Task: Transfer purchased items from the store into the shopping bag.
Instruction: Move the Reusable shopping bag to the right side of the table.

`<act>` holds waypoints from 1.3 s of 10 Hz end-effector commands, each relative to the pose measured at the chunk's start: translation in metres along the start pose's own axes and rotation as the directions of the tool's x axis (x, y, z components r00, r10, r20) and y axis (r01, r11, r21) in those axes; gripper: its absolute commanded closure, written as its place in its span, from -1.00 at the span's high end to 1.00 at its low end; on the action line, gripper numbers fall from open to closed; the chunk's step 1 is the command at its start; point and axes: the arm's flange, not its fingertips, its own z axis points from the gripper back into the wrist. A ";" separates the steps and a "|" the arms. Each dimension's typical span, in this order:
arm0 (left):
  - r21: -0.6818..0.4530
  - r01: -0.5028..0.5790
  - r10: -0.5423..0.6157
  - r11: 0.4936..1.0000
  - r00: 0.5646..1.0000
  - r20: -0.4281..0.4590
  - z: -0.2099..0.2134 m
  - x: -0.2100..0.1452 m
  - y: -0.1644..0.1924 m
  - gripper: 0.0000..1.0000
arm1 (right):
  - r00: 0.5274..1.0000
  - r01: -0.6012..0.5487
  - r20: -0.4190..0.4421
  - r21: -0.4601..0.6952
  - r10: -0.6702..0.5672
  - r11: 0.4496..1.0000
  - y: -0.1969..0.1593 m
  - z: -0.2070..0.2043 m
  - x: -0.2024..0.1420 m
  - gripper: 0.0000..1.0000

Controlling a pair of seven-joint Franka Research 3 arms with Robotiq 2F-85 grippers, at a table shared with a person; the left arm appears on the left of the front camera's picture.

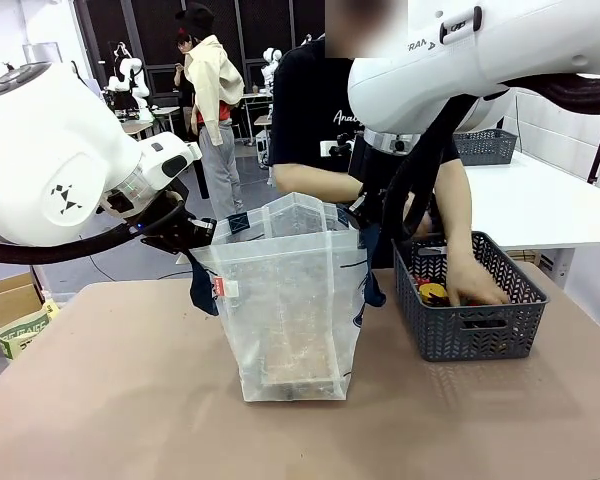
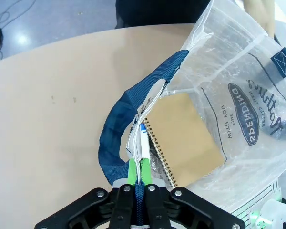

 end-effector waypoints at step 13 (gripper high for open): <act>0.003 -0.008 0.008 1.000 1.000 0.002 0.001 -0.001 0.002 -1.00 | 1.000 0.004 -0.005 0.002 -0.004 1.000 -0.001 0.001 -0.001 -1.00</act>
